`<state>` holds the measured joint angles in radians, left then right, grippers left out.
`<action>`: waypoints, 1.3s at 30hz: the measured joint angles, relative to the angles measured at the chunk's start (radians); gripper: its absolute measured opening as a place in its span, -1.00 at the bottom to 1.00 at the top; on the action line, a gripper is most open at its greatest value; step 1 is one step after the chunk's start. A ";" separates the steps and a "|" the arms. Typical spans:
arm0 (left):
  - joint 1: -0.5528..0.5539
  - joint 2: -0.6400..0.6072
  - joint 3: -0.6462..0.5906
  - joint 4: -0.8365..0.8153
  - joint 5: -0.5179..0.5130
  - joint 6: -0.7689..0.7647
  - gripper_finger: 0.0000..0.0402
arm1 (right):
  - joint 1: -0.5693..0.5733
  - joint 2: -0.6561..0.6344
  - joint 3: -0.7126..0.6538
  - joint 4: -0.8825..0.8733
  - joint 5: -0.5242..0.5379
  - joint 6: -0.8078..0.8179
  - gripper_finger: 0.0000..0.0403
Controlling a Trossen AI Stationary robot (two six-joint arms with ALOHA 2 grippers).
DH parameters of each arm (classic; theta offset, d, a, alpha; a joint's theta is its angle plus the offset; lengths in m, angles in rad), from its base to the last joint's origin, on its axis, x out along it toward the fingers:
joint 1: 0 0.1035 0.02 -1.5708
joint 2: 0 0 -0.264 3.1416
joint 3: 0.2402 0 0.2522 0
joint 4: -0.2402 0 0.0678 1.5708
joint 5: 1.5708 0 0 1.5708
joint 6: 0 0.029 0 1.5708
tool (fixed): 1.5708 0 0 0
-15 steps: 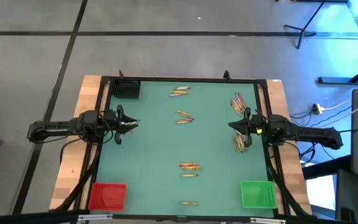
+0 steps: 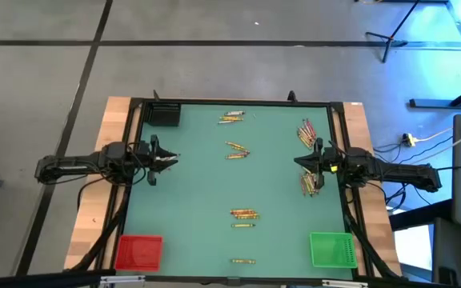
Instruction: Sort crayons
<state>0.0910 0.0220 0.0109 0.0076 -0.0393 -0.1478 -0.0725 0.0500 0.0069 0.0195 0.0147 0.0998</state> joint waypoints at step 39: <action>0.000 0.000 0.000 0.046 -0.165 0.019 -0.46 | 0.000 0.000 -0.001 0.008 0.000 0.000 -0.96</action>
<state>0.0914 0.0222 0.0107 0.0536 -0.2046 -0.1284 -0.0725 0.0502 0.0063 0.0276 0.0147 0.0995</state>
